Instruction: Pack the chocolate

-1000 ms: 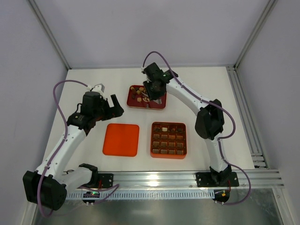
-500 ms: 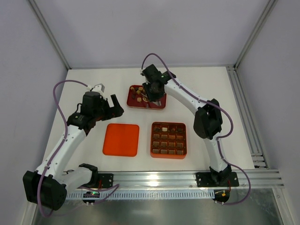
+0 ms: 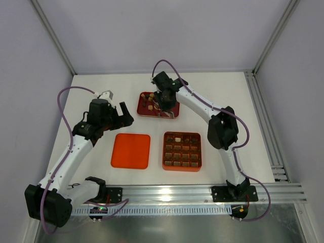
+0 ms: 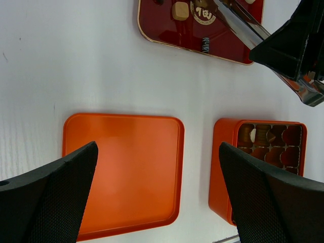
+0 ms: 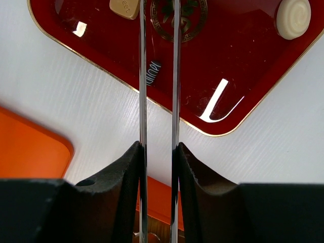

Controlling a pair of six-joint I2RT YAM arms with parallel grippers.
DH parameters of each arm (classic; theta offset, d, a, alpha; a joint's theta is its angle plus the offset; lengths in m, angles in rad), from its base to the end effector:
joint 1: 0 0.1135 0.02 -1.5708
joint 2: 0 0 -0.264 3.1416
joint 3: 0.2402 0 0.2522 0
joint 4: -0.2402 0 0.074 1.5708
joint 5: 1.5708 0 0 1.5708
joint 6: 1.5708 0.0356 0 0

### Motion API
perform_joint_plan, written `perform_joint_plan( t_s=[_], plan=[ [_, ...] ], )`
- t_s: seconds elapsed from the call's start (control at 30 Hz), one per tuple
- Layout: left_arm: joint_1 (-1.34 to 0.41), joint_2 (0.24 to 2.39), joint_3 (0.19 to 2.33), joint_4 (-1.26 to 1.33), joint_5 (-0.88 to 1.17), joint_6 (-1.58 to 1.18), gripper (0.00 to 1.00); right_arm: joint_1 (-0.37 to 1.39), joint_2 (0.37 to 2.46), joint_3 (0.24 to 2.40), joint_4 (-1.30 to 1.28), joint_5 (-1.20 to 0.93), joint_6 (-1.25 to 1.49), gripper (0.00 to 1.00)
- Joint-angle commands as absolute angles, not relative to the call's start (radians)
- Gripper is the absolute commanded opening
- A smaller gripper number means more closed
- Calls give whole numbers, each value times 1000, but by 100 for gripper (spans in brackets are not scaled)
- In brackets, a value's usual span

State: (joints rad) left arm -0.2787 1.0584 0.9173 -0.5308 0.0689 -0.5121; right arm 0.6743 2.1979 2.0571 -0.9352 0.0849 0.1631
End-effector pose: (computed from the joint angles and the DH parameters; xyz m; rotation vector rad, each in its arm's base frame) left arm 0.2178 -0.0649 0.3004 -0.2287 2.2780 -0.4981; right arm 0.3752 0.2960 0.2560 -0.6427 2.5718 0.1693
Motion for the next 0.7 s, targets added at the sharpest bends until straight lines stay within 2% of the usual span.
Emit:
perform_joint_plan(
  t_s=[0.0,0.33,0.67],
  plan=[
    [-276,1046,916,-508,77,-500,100,680,2189,2098,-936,103,161,33],
    [-276,1046,917,-508,75,-500,100,672,2111,2098,-951,124,161,31],
    [-276,1049,916,-508,75,-502,100,663,2023,2011,-928,126,167,31]
  ],
)
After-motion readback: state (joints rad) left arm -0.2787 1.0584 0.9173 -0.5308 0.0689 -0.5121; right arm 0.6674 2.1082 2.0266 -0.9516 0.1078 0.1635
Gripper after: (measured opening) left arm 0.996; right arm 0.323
